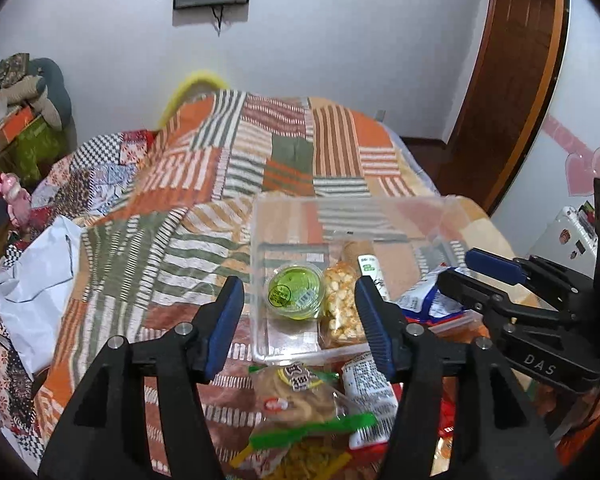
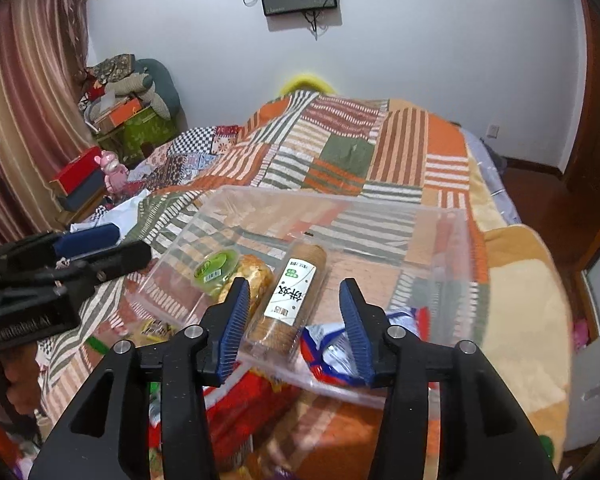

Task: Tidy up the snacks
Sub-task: 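Place the jelly cup into the box with the left gripper while the right places the biscuit roll, then grasp the green pea bag with the left gripper while the right grasps the wrapped bread slab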

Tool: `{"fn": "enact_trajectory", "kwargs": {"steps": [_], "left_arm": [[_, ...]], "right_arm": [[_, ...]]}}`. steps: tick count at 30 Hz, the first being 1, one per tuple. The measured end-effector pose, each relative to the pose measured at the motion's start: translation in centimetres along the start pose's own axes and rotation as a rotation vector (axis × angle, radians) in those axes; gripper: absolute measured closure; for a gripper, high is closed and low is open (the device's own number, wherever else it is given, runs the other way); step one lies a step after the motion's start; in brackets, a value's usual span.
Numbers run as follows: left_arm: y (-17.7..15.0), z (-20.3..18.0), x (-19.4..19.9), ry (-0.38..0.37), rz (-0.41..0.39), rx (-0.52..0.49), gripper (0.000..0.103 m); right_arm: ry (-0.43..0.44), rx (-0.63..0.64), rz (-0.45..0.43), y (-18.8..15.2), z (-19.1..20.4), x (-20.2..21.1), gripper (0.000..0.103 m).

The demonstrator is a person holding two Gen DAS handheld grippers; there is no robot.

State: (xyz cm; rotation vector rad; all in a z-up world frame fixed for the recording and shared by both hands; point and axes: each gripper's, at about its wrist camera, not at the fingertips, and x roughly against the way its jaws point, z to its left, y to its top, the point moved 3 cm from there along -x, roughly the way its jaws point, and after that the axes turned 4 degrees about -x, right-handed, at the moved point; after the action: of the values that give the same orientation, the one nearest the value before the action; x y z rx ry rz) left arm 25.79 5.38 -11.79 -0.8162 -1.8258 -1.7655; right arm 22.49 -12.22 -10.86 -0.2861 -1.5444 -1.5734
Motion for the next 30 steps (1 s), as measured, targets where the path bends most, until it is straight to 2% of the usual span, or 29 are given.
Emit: {"fn": "enact_trajectory", "kwargs": {"steps": [2,5,10,13,21,25,30], "left_arm": [[-0.1,0.2,1.4,0.009,-0.019,0.002,0.039],[-0.6,0.4,3.3,0.036,-0.052,-0.002,0.027],[-2.3,0.9,6.2,0.065,-0.063,-0.010,0.018],[-3.7,1.3,7.0,0.063,-0.040,0.003,0.018],[-8.4,2.1,7.5,0.085,0.030,0.009,0.015],[-10.7,2.4,7.0,0.082,0.070,0.018,0.015],[-13.3,2.3,5.5,0.061,0.140,0.032,0.015]], "right_arm": [[-0.003,0.006,-0.023,-0.1,-0.1,1.2,0.051],[-0.016,0.019,-0.059,-0.4,-0.2,3.2,0.046],[-0.038,0.033,-0.098,-1.1,-0.7,5.8,0.039],[-0.055,0.036,-0.113,-1.9,-1.3,7.0,0.033],[-0.090,0.021,-0.093,-4.3,-2.9,8.1,0.030],[-0.120,0.016,-0.067,-6.0,-3.9,8.4,0.030],[-0.141,-0.009,0.007,-8.4,-5.4,7.3,0.030]]}}
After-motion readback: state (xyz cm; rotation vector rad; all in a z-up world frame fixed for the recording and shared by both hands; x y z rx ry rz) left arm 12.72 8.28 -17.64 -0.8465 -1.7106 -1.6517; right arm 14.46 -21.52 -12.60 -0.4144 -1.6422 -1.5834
